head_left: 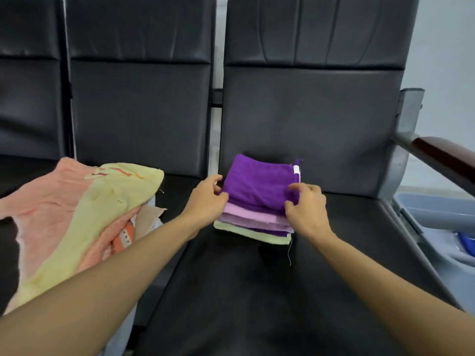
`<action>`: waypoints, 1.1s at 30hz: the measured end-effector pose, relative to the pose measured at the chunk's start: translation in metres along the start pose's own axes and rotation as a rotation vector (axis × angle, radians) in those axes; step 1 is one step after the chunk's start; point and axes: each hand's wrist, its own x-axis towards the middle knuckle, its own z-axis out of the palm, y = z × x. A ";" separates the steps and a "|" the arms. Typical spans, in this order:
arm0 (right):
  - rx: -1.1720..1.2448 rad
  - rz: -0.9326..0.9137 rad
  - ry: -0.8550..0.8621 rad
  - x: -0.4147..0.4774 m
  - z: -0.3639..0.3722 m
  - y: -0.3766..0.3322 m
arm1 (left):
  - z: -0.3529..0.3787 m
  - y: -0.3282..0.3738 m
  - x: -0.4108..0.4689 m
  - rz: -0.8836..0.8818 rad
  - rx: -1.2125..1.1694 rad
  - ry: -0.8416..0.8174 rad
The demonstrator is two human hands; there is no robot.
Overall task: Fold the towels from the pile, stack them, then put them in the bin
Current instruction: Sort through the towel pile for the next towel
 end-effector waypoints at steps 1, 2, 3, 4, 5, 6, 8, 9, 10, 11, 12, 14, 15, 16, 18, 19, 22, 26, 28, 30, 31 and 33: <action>-0.003 -0.060 0.071 -0.011 0.003 -0.006 | -0.007 -0.004 -0.007 -0.014 0.015 -0.004; -0.012 -0.139 0.114 -0.021 0.006 -0.012 | -0.015 -0.009 -0.014 -0.021 0.049 -0.007; -0.018 -0.217 0.112 -0.032 0.012 -0.022 | -0.028 -0.015 -0.023 -0.034 0.095 -0.005; -0.017 -0.275 0.084 -0.041 0.017 -0.031 | -0.040 -0.020 -0.031 -0.042 0.147 -0.009; -0.009 -0.318 0.033 -0.048 0.023 -0.039 | -0.053 -0.024 -0.039 -0.060 0.192 -0.014; 0.001 -0.347 -0.033 -0.057 0.030 -0.053 | -0.069 -0.033 -0.048 -0.078 0.232 -0.012; 0.027 -0.377 -0.142 -0.068 0.043 -0.077 | -0.096 -0.051 -0.063 -0.104 0.302 0.001; 0.041 -0.385 -0.188 -0.074 0.051 -0.093 | -0.114 -0.063 -0.073 -0.124 0.337 0.033; 0.043 -0.379 -0.228 -0.077 0.055 -0.102 | -0.123 -0.073 -0.078 -0.140 0.371 0.069; 0.050 -0.380 -0.269 -0.085 0.064 -0.118 | -0.141 -0.089 -0.088 -0.180 0.417 0.103; 0.051 -0.367 -0.308 -0.089 0.069 -0.128 | -0.150 -0.101 -0.094 -0.219 0.477 0.103; 0.063 -0.352 -0.372 -0.098 0.081 -0.146 | -0.172 -0.123 -0.104 -0.327 0.544 0.030; 0.070 -0.348 -0.390 -0.102 0.086 -0.152 | -0.178 -0.132 -0.106 -0.366 0.503 -0.006; 0.074 -0.343 -0.409 -0.106 0.093 -0.159 | -0.185 -0.140 -0.109 -0.377 0.438 -0.023; 0.084 -0.328 -0.436 -0.109 0.101 -0.167 | -0.187 -0.146 -0.112 -0.302 0.372 -0.010; 0.088 -0.322 -0.451 -0.111 0.106 -0.171 | -0.188 -0.149 -0.114 -0.264 0.372 0.019; 0.102 -0.299 -0.498 -0.113 0.114 -0.177 | -0.184 -0.150 -0.114 -0.188 0.378 0.176; 0.187 -0.267 -0.481 -0.117 0.118 -0.181 | -0.183 -0.140 -0.111 -0.122 0.297 0.333; 0.273 -0.222 -0.452 -0.121 0.120 -0.183 | -0.186 -0.128 -0.112 -0.086 0.148 0.389; 0.405 -0.103 -0.473 -0.124 0.120 -0.188 | -0.187 -0.116 -0.112 -0.130 -0.092 0.384; 0.494 -0.021 -0.511 -0.125 0.119 -0.193 | -0.187 -0.110 -0.112 -0.163 -0.222 0.363; 0.677 0.169 -0.616 -0.124 0.118 -0.200 | -0.187 -0.098 -0.113 -0.208 -0.493 0.325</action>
